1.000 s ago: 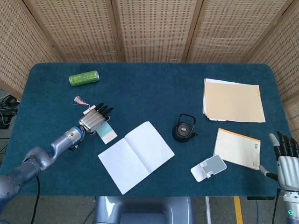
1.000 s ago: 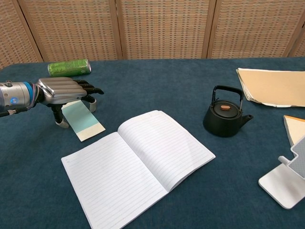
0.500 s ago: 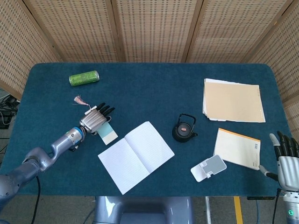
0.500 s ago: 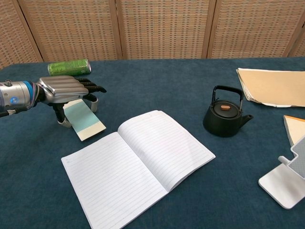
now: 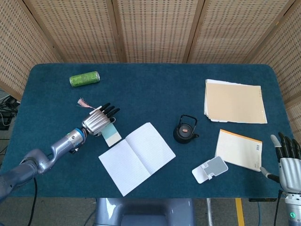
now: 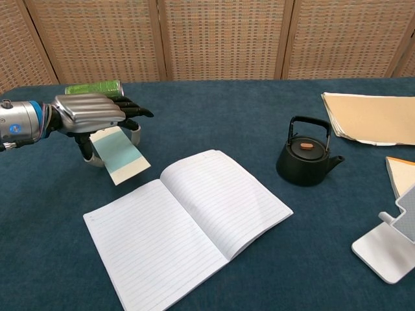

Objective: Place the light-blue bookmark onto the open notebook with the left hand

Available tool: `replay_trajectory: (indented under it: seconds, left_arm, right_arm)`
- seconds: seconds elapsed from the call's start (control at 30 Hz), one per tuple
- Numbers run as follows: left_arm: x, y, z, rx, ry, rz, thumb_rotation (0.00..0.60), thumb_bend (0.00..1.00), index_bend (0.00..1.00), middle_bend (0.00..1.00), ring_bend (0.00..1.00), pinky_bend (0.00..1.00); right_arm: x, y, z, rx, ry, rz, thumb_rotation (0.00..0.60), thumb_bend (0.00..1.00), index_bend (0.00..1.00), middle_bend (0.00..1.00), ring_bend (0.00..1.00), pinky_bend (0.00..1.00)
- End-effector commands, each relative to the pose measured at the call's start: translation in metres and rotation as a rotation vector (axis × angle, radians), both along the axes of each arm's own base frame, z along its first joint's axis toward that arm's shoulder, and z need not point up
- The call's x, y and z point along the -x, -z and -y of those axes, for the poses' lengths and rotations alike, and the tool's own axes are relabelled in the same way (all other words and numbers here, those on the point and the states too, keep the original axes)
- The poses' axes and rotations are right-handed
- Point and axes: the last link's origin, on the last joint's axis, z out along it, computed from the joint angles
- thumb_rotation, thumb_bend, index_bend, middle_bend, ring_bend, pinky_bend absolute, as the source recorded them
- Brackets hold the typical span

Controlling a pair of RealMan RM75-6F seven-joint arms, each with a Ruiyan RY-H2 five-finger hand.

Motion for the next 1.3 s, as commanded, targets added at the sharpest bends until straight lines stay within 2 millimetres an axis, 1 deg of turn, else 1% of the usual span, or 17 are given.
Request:
replay_trajectory:
  seconds: [0.03,0.2,0.3,0.37,0.6,0.73,0.83,1.13,1.3]
  left_arm:
    - [-0.025,-0.008,0.012,0.019,0.082,0.024,0.600,0.36,0.72,0.00,0.00,0.00]
    - [-0.042,-0.008,0.028,0.047,0.085,0.022,0.600,0.36,0.72,0.00,0.00,0.00]
    - [-0.053,-0.001,0.039,0.074,0.089,0.012,0.600,0.36,0.72,0.00,0.00,0.00]
    - [-0.057,0.002,0.043,0.080,0.091,0.006,0.600,0.36,0.72,0.00,0.00,0.00]
    - [-0.068,0.017,0.062,0.118,0.077,-0.006,0.600,0.36,0.73,0.00,0.00,0.00]
    - [-0.073,0.021,0.068,0.126,0.072,-0.002,0.600,0.36,0.73,0.00,0.00,0.00]
    - [-0.080,0.028,0.077,0.141,0.077,-0.005,0.600,0.36,0.73,0.00,0.00,0.00]
    - [-0.091,0.039,0.096,0.168,0.063,-0.003,0.600,0.36,0.74,0.00,0.00,0.00]
    - [-0.094,0.042,0.103,0.166,0.072,-0.015,0.600,0.36,0.74,0.00,0.00,0.00]
  right_arm:
    - [-0.001,-0.002,-0.001,0.006,-0.004,0.007,0.600,0.11,0.05,0.00,0.00,0.00]
    - [-0.001,-0.003,-0.001,0.005,-0.003,0.011,0.600,0.11,0.05,0.00,0.00,0.00]
    - [0.000,-0.004,-0.001,0.007,-0.003,0.015,0.600,0.11,0.05,0.00,0.00,0.00]
    - [-0.001,-0.004,-0.001,0.009,-0.005,0.017,0.600,0.11,0.05,0.00,0.00,0.00]
    - [-0.001,-0.007,-0.001,0.016,-0.007,0.025,0.600,0.11,0.05,0.00,0.00,0.00]
    - [-0.001,-0.007,-0.001,0.015,-0.006,0.026,0.600,0.11,0.05,0.00,0.00,0.00]
    - [-0.001,-0.007,-0.001,0.017,-0.010,0.026,0.600,0.11,0.05,0.00,0.00,0.00]
    - [-0.004,-0.013,-0.003,0.038,-0.021,0.036,0.600,0.11,0.05,0.00,0.00,0.00]
    - [-0.004,-0.014,-0.003,0.038,-0.024,0.039,0.600,0.11,0.05,0.00,0.00,0.00]
